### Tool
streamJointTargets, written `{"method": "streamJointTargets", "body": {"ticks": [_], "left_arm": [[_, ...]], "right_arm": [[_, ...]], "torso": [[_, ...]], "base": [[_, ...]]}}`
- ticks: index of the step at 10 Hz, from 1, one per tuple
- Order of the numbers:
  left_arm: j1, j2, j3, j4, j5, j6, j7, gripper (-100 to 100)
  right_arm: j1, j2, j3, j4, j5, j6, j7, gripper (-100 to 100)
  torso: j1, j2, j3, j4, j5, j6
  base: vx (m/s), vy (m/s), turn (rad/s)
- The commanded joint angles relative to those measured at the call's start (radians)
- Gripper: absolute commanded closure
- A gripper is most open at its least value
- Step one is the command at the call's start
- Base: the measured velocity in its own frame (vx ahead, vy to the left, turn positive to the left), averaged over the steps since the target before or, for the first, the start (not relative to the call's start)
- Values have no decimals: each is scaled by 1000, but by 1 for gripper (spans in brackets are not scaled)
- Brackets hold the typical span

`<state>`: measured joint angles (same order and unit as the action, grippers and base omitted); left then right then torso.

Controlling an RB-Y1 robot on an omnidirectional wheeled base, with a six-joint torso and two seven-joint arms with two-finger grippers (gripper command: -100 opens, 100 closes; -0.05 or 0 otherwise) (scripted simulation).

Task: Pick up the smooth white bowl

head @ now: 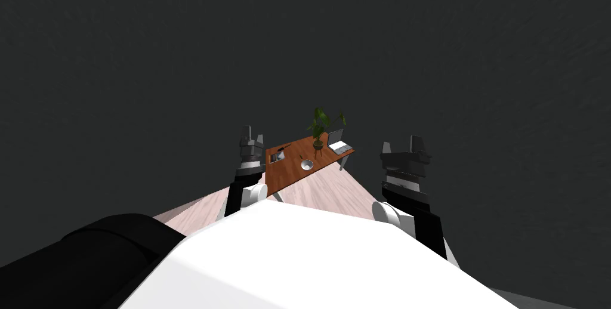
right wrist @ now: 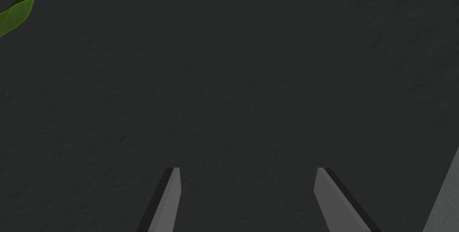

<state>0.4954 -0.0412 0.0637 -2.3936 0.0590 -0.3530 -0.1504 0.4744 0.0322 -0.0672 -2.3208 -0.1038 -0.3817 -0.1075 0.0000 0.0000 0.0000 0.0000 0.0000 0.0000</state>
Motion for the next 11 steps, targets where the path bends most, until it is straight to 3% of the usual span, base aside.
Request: {"method": "streamJointTargets", "body": {"ticks": [1,6,9,11], "left_arm": [[-6,34,1,12,1,9,3,-100],[-54,150,10,103,8,83,28,-100],[-82,181,15,159,12,129,43,-100],[-114,204,21,225,16,182,60,-100]], "right_arm": [[0,0,0,0,0,0,0,0],[0,0,0,0,0,0,0,0],[0,0,0,0,0,0,0,0],[0,0,0,0,0,0,0,0]], "torso": [[0,0,0,0,0,0],[-3,-3,-2,-1,-1,0],[-5,-3,-2,-1,-1,0],[-2,-2,-1,-1,-1,0]], "base": [[5,-11,-6],[28,-40,-13],[30,-62,-13],[32,-45,-16]]}}
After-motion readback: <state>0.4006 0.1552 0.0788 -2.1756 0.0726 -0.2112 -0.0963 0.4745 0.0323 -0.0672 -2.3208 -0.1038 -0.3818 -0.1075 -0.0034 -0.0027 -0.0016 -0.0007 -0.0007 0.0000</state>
